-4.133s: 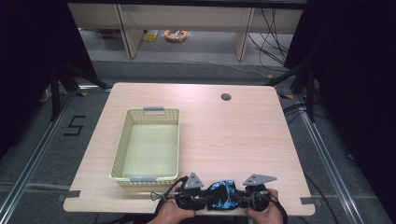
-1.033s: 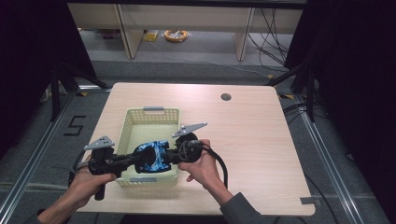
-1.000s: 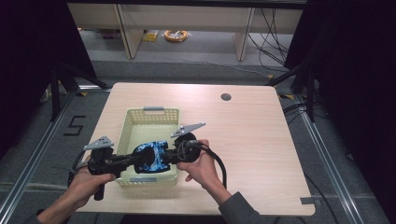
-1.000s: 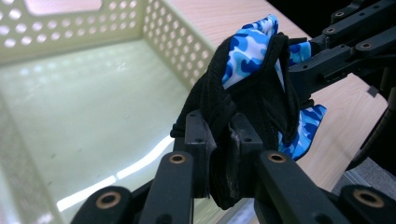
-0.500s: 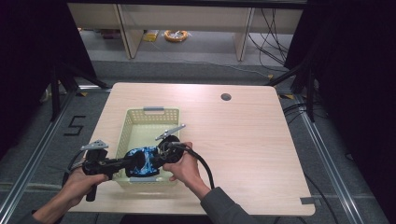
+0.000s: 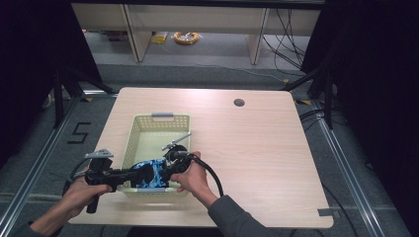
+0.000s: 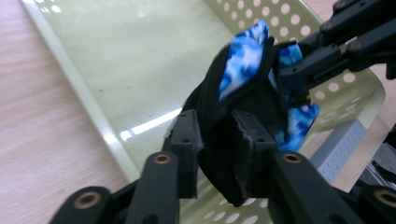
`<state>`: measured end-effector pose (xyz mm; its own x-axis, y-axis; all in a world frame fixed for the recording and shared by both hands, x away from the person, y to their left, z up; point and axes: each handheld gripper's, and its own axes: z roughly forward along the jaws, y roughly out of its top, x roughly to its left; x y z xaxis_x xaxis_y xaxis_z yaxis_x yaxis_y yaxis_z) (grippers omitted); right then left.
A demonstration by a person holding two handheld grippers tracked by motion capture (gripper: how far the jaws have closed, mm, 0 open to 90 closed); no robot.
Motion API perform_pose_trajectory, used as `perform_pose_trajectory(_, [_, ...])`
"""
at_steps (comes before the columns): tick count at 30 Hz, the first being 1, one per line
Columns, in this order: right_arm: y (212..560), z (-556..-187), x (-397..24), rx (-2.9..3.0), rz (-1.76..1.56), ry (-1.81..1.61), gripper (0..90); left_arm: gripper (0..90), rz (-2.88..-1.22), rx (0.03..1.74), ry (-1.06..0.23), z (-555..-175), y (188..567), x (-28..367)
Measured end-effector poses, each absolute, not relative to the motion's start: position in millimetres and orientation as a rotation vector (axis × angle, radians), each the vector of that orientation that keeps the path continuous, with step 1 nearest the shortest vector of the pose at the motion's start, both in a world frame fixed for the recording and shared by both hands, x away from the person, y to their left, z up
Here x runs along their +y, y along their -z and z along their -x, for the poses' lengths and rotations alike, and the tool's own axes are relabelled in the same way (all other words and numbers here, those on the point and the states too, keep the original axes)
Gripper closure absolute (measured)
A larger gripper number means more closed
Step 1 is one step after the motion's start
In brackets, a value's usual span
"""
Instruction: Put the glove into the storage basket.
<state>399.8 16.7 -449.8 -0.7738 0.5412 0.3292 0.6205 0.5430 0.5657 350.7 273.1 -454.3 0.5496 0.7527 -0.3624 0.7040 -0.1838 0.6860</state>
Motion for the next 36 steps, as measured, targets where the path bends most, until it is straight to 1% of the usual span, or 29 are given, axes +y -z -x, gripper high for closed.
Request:
perform_pose_trajectory(1, [450,-398,19,-2.642,1.022,1.021,81.3,62.3,-1.927,1.178,-0.067,-350,452,273])
perform_pose_trajectory(3, [451,-398,20,-2.641,1.019,1.012,81.3,61.9,-1.931,1.167,-0.080,-349,450,272])
perform_pose_trajectory(4, [451,-398,21,-2.645,1.023,1.004,81.3,60.8,-1.954,1.159,-0.092,-348,449,271])
perform_pose_trajectory(8, [454,-400,21,-2.653,1.018,0.980,81.2,55.7,-1.942,1.169,-0.101,-346,445,268])
perform_pose_trajectory(10, [453,-399,20,-2.677,1.038,0.968,81.2,49.2,-1.956,1.185,-0.105,-346,442,268])
perform_pose_trajectory(14, [453,-398,18,-2.667,1.051,0.960,81.1,47.0,-1.960,1.179,-0.182,-344,437,267])
perform_pose_trajectory(16, [453,-398,18,-2.666,1.047,0.958,81.0,46.0,-2.002,1.150,-0.178,-344,438,268])
perform_pose_trajectory(18, [453,-397,18,-2.668,1.055,0.952,80.9,45.4,-2.002,1.161,-0.165,-344,439,267])
perform_pose_trajectory(19, [453,-397,18,-2.671,1.053,0.953,80.8,44.6,-1.974,1.172,-0.160,-344,440,265])
perform_pose_trajectory(20, [453,-397,18,-2.671,1.051,0.953,80.7,43.4,-1.983,1.173,-0.154,-344,439,265])
perform_pose_trajectory(21, [453,-397,18,-2.681,1.053,0.954,80.5,41.9,-1.951,1.187,-0.155,-343,440,263])
perform_pose_trajectory(22, [454,-397,18,-2.686,1.049,0.951,80.3,40.2,-1.991,1.167,-0.149,-344,438,264])
perform_pose_trajectory(23, [454,-397,18,-2.690,1.046,0.947,80.1,38.5,-1.974,1.172,-0.146,-343,439,262])
perform_pose_trajectory(25, [453,-396,18,-2.684,1.049,0.938,79.7,38.3,-1.991,1.151,-0.155,-342,437,262])
perform_pose_trajectory(26, [453,-396,18,-2.679,1.040,0.933,79.5,38.3,-1.960,1.153,-0.142,-341,437,259])
perform_pose_trajectory(28, [452,-395,19,-2.708,1.035,0.927,78.8,38.2,-1.950,1.147,-0.153,-340,435,258])
perform_pose_trajectory(30, [452,-394,19,-2.712,1.036,0.923,78.5,38.2,-1.984,1.125,-0.155,-339,433,259])
perform_pose_trajectory(31, [451,-393,19,-2.712,1.032,0.926,77.2,38.2,-1.948,1.142,-0.147,-338,433,257])
perform_pose_trajectory(33, [451,-393,19,-2.724,1.035,0.927,76.3,38.2,-1.959,1.134,-0.150,-338,434,257])
perform_pose_trajectory(34, [450,-392,19,-2.735,1.020,0.923,74.0,38.0,-1.971,1.136,-0.155,-338,434,258])
perform_pose_trajectory(36, [451,-392,19,-2.740,1.002,0.927,72.5,37.9,-1.943,1.163,-0.160,-339,436,258])
